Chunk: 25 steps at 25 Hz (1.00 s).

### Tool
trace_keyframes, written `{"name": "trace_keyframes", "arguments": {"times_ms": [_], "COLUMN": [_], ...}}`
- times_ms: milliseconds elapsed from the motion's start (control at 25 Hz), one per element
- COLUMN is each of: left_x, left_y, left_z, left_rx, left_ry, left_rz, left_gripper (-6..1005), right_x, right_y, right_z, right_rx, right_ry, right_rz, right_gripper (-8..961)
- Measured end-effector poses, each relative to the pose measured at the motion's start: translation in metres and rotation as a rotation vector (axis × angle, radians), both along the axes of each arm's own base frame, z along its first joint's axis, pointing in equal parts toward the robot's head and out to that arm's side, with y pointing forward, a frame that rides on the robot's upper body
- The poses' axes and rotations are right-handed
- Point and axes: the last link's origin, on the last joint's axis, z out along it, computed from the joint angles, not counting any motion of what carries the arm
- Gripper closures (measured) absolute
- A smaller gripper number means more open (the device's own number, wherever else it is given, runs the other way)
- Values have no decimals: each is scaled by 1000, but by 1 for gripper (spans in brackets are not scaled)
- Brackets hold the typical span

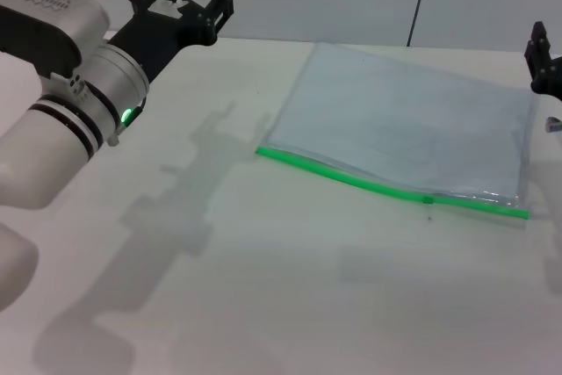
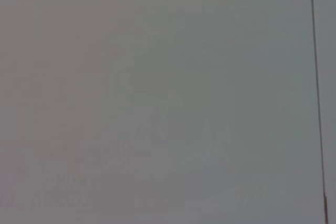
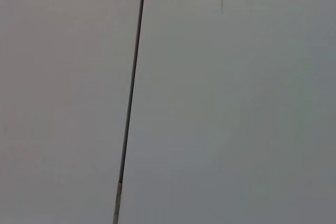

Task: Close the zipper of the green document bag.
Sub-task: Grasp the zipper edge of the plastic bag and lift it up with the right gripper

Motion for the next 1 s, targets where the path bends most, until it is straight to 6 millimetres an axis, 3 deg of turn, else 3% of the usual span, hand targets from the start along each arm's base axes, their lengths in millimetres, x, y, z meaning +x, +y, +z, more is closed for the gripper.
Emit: {"name": "trace_keyframes", "arguments": {"times_ms": [760,1000], "left_x": [-6,-14], "left_y": [6,6], "left_z": [-4,-4], "left_rx": [-14,-18], "left_ry": [18,23], "left_rz": [24,44], "left_gripper": [423,423], "right_x": [1,-8], "right_y": [1,-5], "right_z": [-2,-14], "right_rx": [-14,-67], "right_ry": [-6,-16], "right_rz": [-8,31], "right_gripper": [395,394]}}
